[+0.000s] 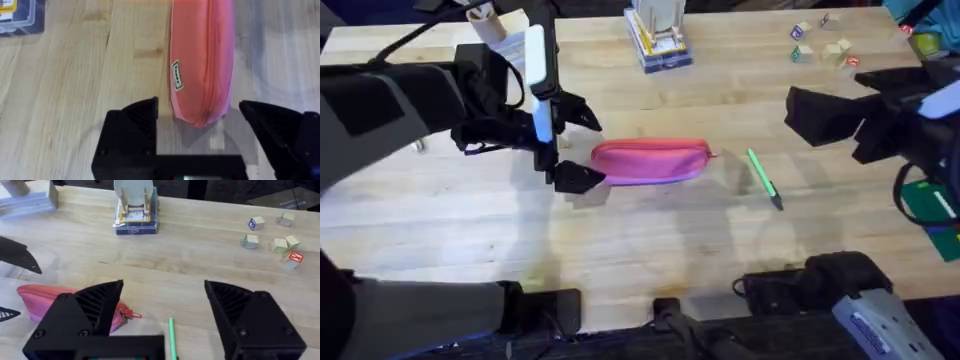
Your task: Unzip the bag, pick up the pens from the table one at a time and place them inside, then zip the bag closed.
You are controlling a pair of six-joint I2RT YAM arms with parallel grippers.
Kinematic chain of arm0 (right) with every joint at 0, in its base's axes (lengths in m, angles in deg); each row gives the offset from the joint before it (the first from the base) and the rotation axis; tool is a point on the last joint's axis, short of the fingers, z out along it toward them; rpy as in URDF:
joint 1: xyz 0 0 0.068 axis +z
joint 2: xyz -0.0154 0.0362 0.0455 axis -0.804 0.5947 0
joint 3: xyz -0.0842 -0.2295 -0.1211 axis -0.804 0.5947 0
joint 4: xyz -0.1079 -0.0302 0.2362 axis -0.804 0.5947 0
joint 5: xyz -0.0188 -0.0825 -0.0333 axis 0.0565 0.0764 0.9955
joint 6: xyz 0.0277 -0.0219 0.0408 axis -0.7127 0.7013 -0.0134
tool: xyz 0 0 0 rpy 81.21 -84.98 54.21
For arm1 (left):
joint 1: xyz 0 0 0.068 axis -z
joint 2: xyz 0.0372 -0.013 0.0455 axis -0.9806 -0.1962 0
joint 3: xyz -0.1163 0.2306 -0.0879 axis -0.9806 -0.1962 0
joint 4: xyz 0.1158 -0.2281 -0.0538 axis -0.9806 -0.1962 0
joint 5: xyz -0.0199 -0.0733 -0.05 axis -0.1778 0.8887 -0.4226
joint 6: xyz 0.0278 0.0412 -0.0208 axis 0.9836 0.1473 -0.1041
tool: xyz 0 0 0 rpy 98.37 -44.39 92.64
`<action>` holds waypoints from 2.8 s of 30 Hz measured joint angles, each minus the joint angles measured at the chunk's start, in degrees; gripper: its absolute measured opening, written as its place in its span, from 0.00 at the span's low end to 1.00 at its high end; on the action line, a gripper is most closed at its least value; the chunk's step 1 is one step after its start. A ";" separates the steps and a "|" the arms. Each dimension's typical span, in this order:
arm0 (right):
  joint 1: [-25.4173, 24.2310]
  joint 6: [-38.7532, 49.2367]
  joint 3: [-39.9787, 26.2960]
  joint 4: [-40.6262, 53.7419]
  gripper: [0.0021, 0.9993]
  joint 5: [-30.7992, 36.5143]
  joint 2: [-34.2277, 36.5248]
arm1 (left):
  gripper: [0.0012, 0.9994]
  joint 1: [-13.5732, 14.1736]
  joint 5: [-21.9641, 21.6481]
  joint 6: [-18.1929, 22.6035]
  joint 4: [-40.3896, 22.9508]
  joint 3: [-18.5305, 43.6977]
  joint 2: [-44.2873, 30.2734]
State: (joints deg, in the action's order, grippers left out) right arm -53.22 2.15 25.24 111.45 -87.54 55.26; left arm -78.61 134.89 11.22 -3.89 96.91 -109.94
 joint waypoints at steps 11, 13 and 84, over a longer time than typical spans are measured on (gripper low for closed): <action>0.00 0.00 0.00 0.02 1.00 0.00 0.00 | 0.94 0.00 0.22 -0.01 -0.03 0.00 -0.02; 0.00 0.00 0.00 0.02 1.00 0.00 0.00 | 0.75 0.00 0.35 0.14 0.04 0.00 0.00; -0.96 66.24 0.00 4.02 1.00 -21.07 35.13 | 0.04 0.04 0.55 0.39 0.17 0.00 -0.02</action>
State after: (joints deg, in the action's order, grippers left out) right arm -54.18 68.39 25.24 115.47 -108.61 90.40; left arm -78.57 135.44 11.61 -3.71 96.91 -109.95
